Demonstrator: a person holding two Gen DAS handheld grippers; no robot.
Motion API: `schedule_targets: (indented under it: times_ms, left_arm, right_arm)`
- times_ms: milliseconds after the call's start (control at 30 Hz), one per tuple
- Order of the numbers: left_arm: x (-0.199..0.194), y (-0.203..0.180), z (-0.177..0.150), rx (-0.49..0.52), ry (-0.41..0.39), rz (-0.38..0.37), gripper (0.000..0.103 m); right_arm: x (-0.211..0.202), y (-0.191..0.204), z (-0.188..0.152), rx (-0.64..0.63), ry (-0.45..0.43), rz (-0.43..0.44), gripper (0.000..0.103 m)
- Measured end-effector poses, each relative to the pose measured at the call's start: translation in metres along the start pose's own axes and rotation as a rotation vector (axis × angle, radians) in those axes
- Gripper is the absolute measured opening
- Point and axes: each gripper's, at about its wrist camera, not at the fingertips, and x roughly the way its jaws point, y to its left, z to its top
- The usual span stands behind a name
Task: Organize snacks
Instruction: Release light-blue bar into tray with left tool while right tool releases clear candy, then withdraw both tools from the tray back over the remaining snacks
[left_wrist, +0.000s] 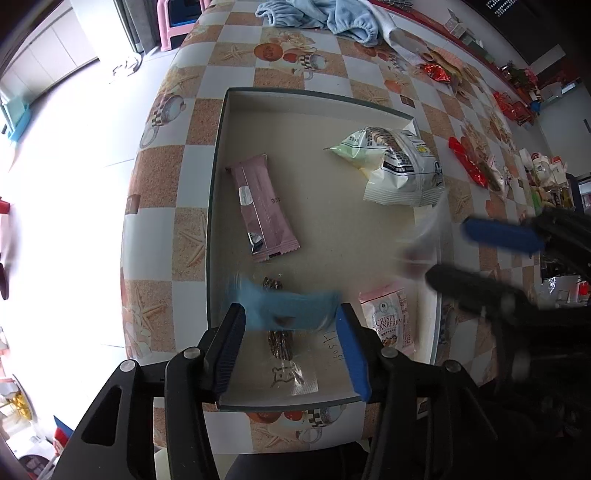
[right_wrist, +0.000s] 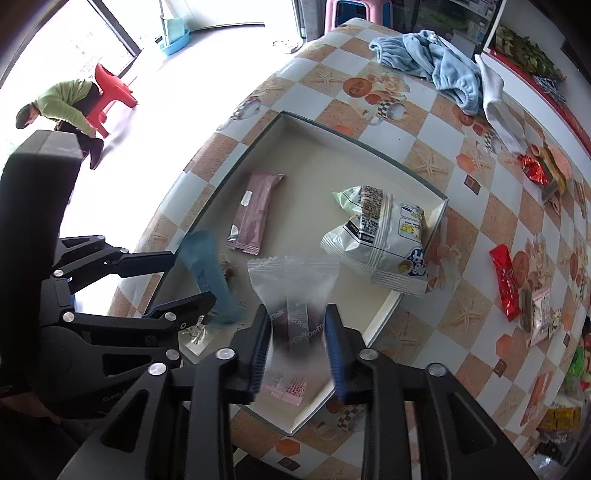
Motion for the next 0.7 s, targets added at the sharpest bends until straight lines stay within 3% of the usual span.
schedule_targets:
  times_ms: [67, 367, 700]
  left_arm:
    - [0.001, -0.001, 0.000, 0.001, 0.002, 0.004, 0.055]
    - [0.004, -0.022, 0.002, 0.023, 0.003, 0.008, 0.055]
    - [0.008, -0.089, 0.017, 0.120, 0.002, 0.004, 0.055]
  right_arm:
    - [-0.002, -0.001, 0.000, 0.007, -0.015, -0.011, 0.063]
    - [-0.006, -0.022, -0.019, 0.076, -0.014, -0.014, 0.063]
    - [-0.015, -0.100, -0.076, 0.289, 0.010, -0.031, 0.063]
